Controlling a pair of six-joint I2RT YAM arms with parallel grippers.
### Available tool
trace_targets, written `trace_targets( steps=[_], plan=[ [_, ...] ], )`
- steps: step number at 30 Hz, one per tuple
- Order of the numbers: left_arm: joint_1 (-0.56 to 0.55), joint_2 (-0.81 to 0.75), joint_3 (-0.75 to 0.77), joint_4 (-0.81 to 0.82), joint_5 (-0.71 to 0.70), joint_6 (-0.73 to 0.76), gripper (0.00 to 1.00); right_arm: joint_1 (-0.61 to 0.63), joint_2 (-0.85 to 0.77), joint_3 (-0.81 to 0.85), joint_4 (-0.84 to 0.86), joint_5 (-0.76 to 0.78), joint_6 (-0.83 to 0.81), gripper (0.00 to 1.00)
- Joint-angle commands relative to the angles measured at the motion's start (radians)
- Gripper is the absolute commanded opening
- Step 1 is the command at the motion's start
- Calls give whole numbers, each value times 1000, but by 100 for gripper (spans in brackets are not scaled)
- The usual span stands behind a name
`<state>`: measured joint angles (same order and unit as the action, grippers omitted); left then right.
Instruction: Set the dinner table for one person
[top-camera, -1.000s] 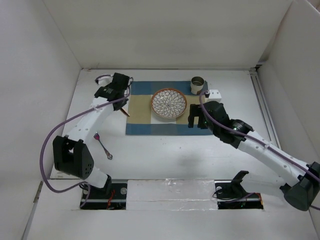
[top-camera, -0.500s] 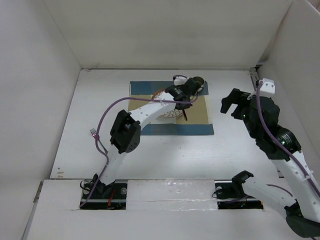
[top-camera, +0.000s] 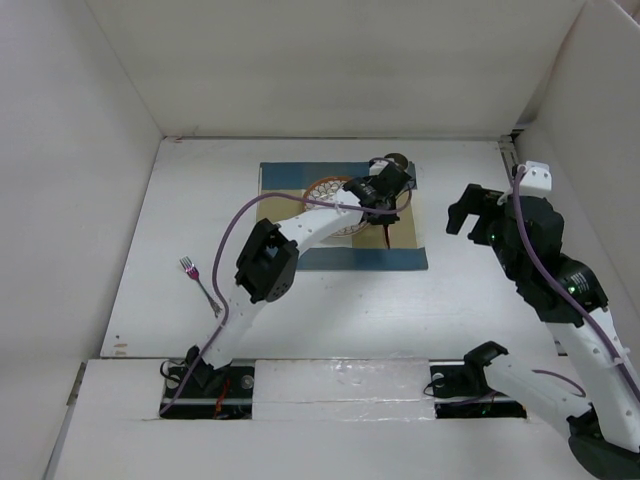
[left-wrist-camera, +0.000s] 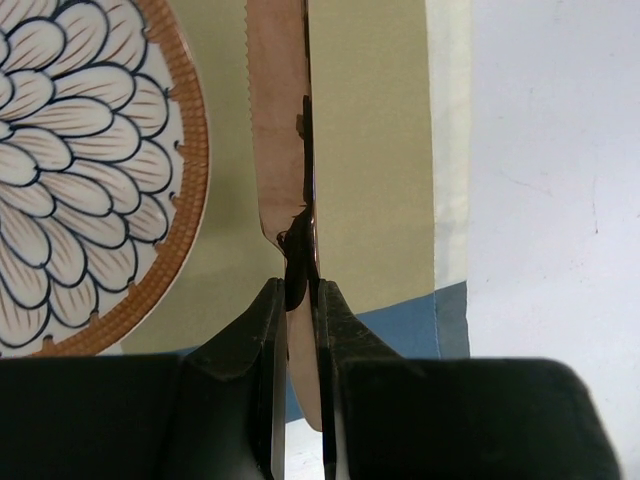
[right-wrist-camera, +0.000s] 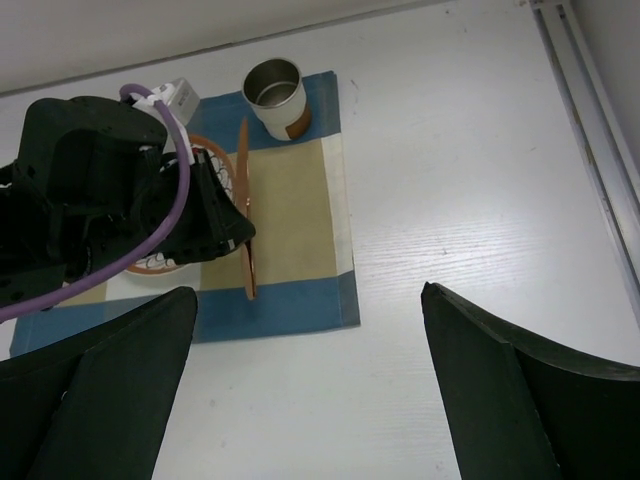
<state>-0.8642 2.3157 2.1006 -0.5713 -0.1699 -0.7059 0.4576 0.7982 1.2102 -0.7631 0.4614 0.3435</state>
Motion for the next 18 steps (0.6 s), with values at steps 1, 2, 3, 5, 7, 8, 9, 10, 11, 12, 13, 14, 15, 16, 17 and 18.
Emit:
trace_targets(
  steps=[1, 2, 3, 5, 7, 8, 9, 10, 11, 12, 13, 14, 15, 16, 17, 18],
  plan=[
    [-6, 16, 79, 30, 35, 72, 0, -5, -8, 15, -1, -18, -20, 100],
    [-6, 31, 79, 30, 50, 72, 0, -5, -8, 15, -1, -27, -20, 100],
    [-6, 31, 79, 30, 59, 72, 0, -5, -8, 6, -1, -27, -20, 100],
    [-6, 42, 79, 42, 84, 82, 0, -5, -8, 6, 8, -27, -20, 100],
    [-6, 53, 79, 51, 93, 72, 0, -5, -8, 6, 8, -27, -20, 100],
    [-6, 53, 88, 63, 110, 72, 0, -5, -8, 6, 8, -27, -20, 100],
    [-6, 63, 88, 64, 121, 72, 0, -5, -8, 6, 8, -27, -20, 100],
    [-6, 73, 88, 77, 121, 59, 0, -5, -8, 6, 8, -27, -20, 100],
    [-6, 73, 98, 89, 145, 59, 0, -5, -8, 6, 8, -27, -20, 100],
    [-6, 83, 107, 90, 145, 59, 0, -5, -8, 6, 8, -27, -20, 100],
    [-6, 103, 119, 90, 155, 59, 0, -5, -8, 6, 8, -27, -20, 100],
    [-6, 112, 131, 90, 155, 59, 0, -5, -8, 6, 8, -27, -20, 100],
    [-6, 113, 150, 90, 165, 59, 0, -5, -8, 6, 8, -27, -20, 100],
    [-6, 126, 150, 90, 165, 49, 0, -5, -8, 6, 8, -27, -20, 100],
    [-6, 126, 150, 90, 165, 49, 0, -5, -8, -3, 8, -27, -20, 100],
    [-6, 126, 150, 90, 174, 37, 0, -5, -8, -3, 8, -27, -20, 100]
  ],
)
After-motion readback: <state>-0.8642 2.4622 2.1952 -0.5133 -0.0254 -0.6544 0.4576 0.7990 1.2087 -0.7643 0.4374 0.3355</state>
